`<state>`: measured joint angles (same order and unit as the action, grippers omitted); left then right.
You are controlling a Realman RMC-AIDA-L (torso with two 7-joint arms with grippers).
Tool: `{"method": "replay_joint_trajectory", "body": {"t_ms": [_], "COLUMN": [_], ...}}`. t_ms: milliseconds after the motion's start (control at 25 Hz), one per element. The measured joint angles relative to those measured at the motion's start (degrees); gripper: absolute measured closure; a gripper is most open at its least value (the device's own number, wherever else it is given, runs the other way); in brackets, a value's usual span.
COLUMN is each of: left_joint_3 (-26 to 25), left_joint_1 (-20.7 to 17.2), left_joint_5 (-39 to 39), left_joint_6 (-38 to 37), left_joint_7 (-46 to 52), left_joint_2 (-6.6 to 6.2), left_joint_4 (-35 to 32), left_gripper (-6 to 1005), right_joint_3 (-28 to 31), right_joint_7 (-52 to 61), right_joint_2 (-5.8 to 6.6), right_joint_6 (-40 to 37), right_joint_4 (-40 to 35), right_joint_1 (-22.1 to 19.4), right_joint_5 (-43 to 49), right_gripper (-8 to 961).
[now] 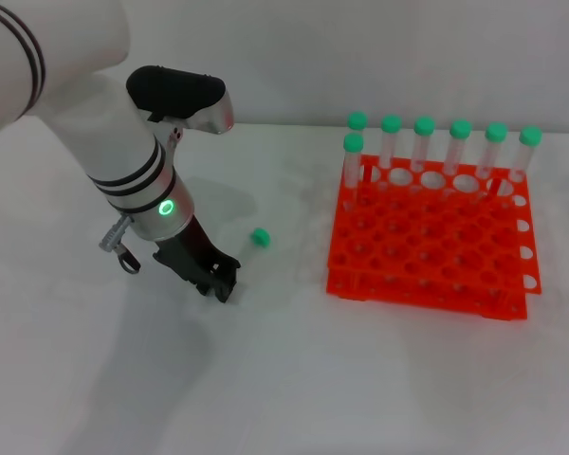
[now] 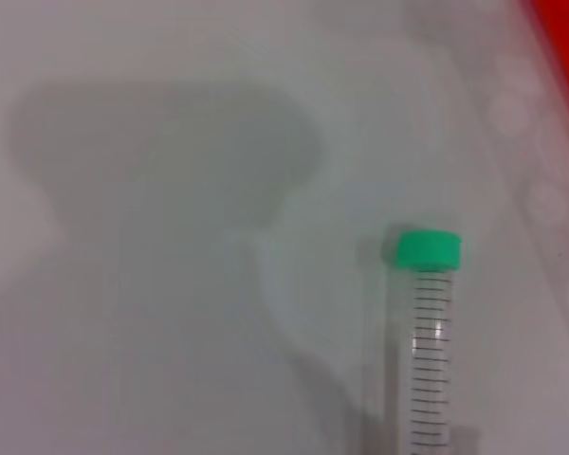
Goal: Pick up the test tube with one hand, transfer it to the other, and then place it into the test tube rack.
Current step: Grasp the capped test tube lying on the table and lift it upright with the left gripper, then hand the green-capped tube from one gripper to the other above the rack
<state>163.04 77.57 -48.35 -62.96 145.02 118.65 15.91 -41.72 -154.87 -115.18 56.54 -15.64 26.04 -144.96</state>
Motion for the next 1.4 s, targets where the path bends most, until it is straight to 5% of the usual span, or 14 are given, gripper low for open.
{"method": "replay_joint_trajectory", "body": {"t_ms": [200,440,680,880,1160,1280,1400], "left_joint_3": [0.0,0.0,0.0,0.0,-0.06,-0.09,-0.09], "left_joint_1": [-0.05,-0.06,-1.81,-5.79,-17.34,-22.05,-27.29], "left_joint_5": [0.23,3.8,17.78,35.99,74.12,87.92,105.88], "left_joint_6": [0.26,3.16,8.57,10.83,8.89,4.18,-1.68], "left_joint_7": [-0.24,-0.88,-9.59,-21.52,-43.92,-54.27,-70.46], "left_joint_2": [-0.14,-0.7,-1.59,-2.39,-3.07,-2.52,-0.59], "left_joint_4": [0.01,0.69,3.88,6.19,5.73,4.45,-0.5], "left_gripper": [760,811,810,810,809,808,808], "right_joint_3": [0.04,0.07,0.16,0.15,0.15,0.14,0.15], "right_joint_7": [0.01,0.01,0.01,1.08,6.22,9.14,10.84], "right_joint_2": [-0.04,-0.01,0.05,0.41,1.59,2.38,3.25], "right_joint_6": [0.13,0.27,0.33,-0.61,-1.92,-2.85,-5.1], "right_joint_4": [0.0,0.0,0.0,-0.16,-0.49,-0.51,-0.53], "right_joint_1": [-0.18,-0.55,-0.72,-0.73,-0.88,-0.87,-0.55], "right_joint_5": [-0.03,-0.06,-0.06,-0.06,0.07,0.08,0.05], "right_gripper": [96,96,97,97,97,97,97]}}
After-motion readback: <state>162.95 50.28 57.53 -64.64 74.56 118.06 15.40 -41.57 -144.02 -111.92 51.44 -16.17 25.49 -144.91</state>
